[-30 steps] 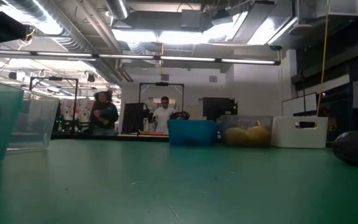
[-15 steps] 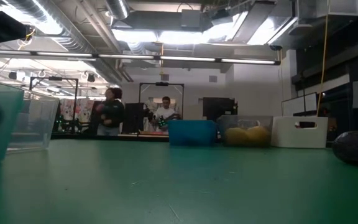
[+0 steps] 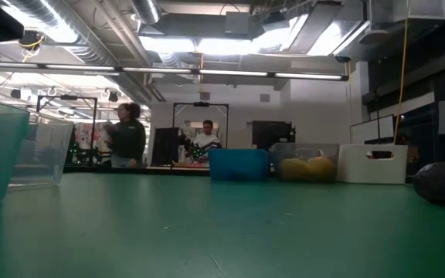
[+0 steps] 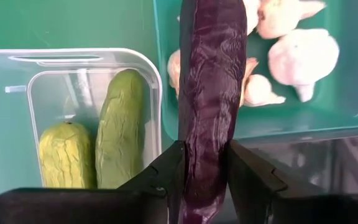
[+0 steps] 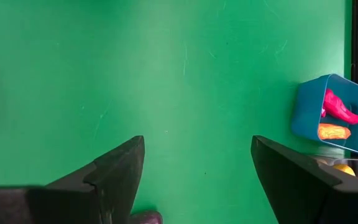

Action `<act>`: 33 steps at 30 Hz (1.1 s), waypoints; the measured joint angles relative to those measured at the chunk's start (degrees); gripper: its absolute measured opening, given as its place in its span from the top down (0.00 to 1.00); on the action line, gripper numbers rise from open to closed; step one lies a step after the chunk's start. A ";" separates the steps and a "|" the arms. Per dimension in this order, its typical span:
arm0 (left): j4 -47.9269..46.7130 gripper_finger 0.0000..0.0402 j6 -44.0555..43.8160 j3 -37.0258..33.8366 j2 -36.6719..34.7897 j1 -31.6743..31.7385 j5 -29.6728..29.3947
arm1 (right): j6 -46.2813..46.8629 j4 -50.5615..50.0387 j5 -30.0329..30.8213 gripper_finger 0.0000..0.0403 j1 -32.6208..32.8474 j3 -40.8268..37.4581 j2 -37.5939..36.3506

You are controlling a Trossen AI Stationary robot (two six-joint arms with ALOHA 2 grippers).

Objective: Sort produce into baskets
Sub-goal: Put the violet eggplant into the bottom black bin

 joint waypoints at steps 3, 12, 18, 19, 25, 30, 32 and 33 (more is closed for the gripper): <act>0.02 0.74 -1.29 0.00 -2.21 0.00 -0.03 | 0.00 0.00 0.02 0.27 0.00 0.00 0.00; 0.01 0.74 -5.59 0.47 -10.79 -1.09 8.48 | -0.02 -0.02 0.01 0.27 0.00 0.00 0.00; -5.00 0.74 -12.67 5.13 -14.63 -2.49 18.84 | -0.29 0.00 0.03 0.27 -0.02 0.00 0.00; -6.39 0.74 -13.76 6.15 -15.01 -2.77 20.31 | -0.40 0.00 0.11 0.27 -0.02 0.00 0.00; -18.30 0.74 -17.61 9.35 -15.07 -3.87 25.34 | -0.42 0.86 1.39 0.27 0.00 0.02 0.00; -22.19 0.74 -14.98 9.09 -11.66 -4.01 28.80 | -0.44 1.43 1.55 0.27 0.00 0.02 0.00; -22.15 0.74 -13.00 9.09 -9.17 -3.96 30.83 | -0.44 1.43 1.55 0.27 0.00 0.00 0.00; -22.16 0.74 -11.78 9.09 -7.63 -3.96 32.44 | -0.44 1.43 1.55 0.27 0.00 0.01 0.00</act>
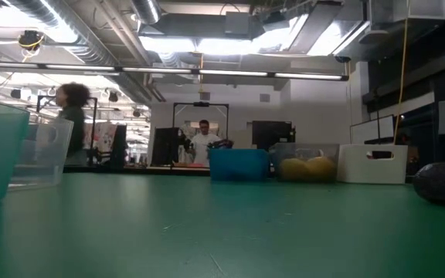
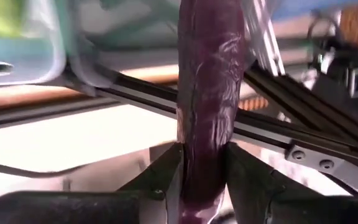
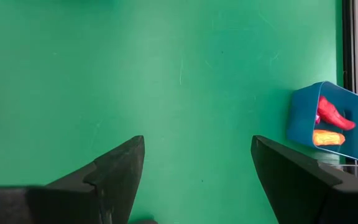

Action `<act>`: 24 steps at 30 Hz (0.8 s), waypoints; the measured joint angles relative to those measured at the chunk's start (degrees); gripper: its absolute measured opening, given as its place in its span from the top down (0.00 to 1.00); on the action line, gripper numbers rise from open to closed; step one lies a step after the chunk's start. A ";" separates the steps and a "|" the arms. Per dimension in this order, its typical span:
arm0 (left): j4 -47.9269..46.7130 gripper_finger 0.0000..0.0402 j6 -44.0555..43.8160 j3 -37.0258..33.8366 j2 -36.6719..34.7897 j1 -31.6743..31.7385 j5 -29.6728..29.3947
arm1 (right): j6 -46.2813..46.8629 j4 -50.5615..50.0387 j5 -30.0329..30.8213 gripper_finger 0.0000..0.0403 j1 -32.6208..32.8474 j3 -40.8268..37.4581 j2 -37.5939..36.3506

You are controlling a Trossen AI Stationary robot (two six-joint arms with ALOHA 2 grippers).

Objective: Sort produce into baskets
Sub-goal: Put the violet eggplant into the bottom black bin

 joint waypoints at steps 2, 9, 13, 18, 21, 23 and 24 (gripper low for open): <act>0.02 0.74 3.22 0.00 3.51 -0.02 3.67 | 0.00 -0.01 0.00 0.27 0.00 0.02 0.00; -1.40 0.74 20.84 0.00 15.01 0.05 12.78 | 0.00 0.06 0.00 0.27 0.00 0.01 0.00; -3.36 0.74 30.78 0.00 19.05 0.08 12.98 | 0.00 0.07 0.00 0.27 0.03 0.02 0.00; -6.17 0.74 40.04 0.00 21.30 0.88 11.13 | -0.03 0.07 0.00 0.27 0.00 0.02 0.00; -7.59 0.74 43.46 0.18 21.59 2.03 7.76 | -0.04 0.07 0.00 0.27 0.00 0.01 0.00; -7.52 0.74 44.93 0.65 21.60 2.95 5.09 | -0.04 0.07 0.00 0.27 0.00 0.02 0.00; -7.56 0.74 45.82 0.88 21.61 3.33 4.09 | -0.04 0.07 0.00 0.27 0.00 0.02 0.00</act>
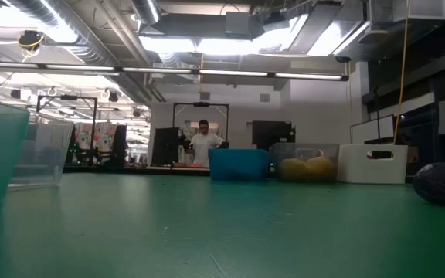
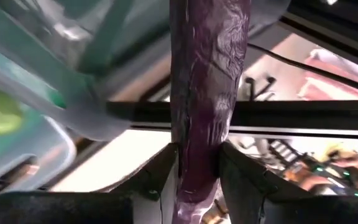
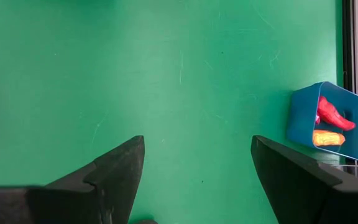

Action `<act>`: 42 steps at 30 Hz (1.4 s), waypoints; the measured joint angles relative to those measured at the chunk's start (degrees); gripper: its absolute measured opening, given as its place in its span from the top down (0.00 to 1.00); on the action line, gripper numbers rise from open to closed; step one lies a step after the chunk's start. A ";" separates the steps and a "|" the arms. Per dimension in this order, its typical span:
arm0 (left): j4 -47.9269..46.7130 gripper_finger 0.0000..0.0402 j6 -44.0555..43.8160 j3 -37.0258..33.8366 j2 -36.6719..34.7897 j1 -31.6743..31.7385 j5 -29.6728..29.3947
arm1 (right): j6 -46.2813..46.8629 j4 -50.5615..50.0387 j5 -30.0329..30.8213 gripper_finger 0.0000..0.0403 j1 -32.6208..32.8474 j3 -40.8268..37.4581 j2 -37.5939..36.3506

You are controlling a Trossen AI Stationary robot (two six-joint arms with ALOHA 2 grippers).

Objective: Sort produce into baskets
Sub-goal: Put the violet eggplant into the bottom black bin

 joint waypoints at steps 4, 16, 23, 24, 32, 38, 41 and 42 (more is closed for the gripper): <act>0.22 0.74 2.51 1.72 0.00 0.94 -2.36 | 0.00 -0.02 0.00 0.27 0.00 0.00 0.02; 6.30 0.74 9.80 3.45 0.00 0.81 -5.12 | 0.02 -0.04 0.00 0.27 0.04 -0.01 0.02; 9.22 0.74 17.39 3.45 0.00 0.80 -5.58 | 0.02 -0.04 0.00 0.27 0.04 0.00 0.02; 9.87 0.74 17.85 3.45 0.00 0.79 -5.85 | 0.09 -0.04 0.00 0.27 0.04 -0.01 0.02; 11.14 0.74 17.54 1.99 -0.02 -0.10 -9.36 | 0.41 -0.02 -0.02 0.27 0.04 0.00 0.02; 10.53 0.74 16.34 -1.56 -0.02 -2.98 -9.38 | 0.50 -0.04 -0.02 0.27 0.04 0.00 0.02; 10.69 0.74 14.81 -1.88 -0.02 -3.48 -9.38 | 0.48 -0.04 -0.02 0.27 0.04 0.00 0.02; 11.15 0.74 14.78 -1.86 -0.02 -3.50 -9.36 | 0.48 -0.02 -0.02 0.27 0.02 0.00 0.02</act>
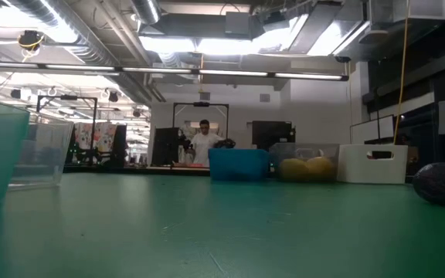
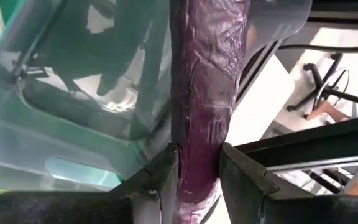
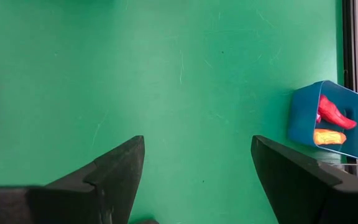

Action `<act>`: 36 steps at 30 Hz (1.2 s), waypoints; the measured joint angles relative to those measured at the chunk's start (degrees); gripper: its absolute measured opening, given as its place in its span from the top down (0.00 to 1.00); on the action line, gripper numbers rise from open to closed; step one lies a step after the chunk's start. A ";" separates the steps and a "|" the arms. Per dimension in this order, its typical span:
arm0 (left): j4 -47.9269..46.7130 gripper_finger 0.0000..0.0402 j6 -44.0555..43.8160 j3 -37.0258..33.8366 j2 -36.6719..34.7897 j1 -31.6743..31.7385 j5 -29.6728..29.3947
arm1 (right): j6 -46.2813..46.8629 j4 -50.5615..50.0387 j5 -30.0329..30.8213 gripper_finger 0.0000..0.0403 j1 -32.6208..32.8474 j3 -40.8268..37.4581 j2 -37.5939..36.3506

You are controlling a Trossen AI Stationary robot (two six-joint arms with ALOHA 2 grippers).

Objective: Sort produce into baskets
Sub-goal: Put the violet eggplant into the bottom black bin

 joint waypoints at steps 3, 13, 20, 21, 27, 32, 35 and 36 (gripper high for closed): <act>0.26 0.74 -0.34 0.00 0.00 0.07 -0.03 | 0.00 0.00 0.00 0.27 -0.02 0.00 0.00; 2.99 0.73 -4.44 0.00 0.00 0.22 -1.13 | 0.02 0.33 0.00 0.27 0.02 0.00 0.00; 2.67 0.61 -8.42 -0.02 0.00 0.21 -2.52 | 0.02 0.31 0.00 0.27 0.02 0.00 0.00; 2.60 0.59 -8.63 -0.02 0.00 0.20 -2.54 | 0.02 0.31 0.00 0.27 0.02 -0.01 0.00; 1.66 0.49 -9.31 -0.02 0.00 0.21 -2.60 | 0.01 0.31 0.00 0.27 0.02 0.00 0.00; -4.22 0.48 -13.11 0.63 0.00 1.09 -4.11 | 0.00 0.27 0.00 0.27 0.02 0.00 0.00; -5.27 0.49 -16.99 1.25 0.00 3.33 -4.64 | 1.32 -0.79 0.04 0.27 0.42 0.00 0.00; -4.86 0.50 -18.05 1.59 -0.02 4.22 -4.64 | 2.57 -1.27 0.07 0.27 0.72 0.00 0.00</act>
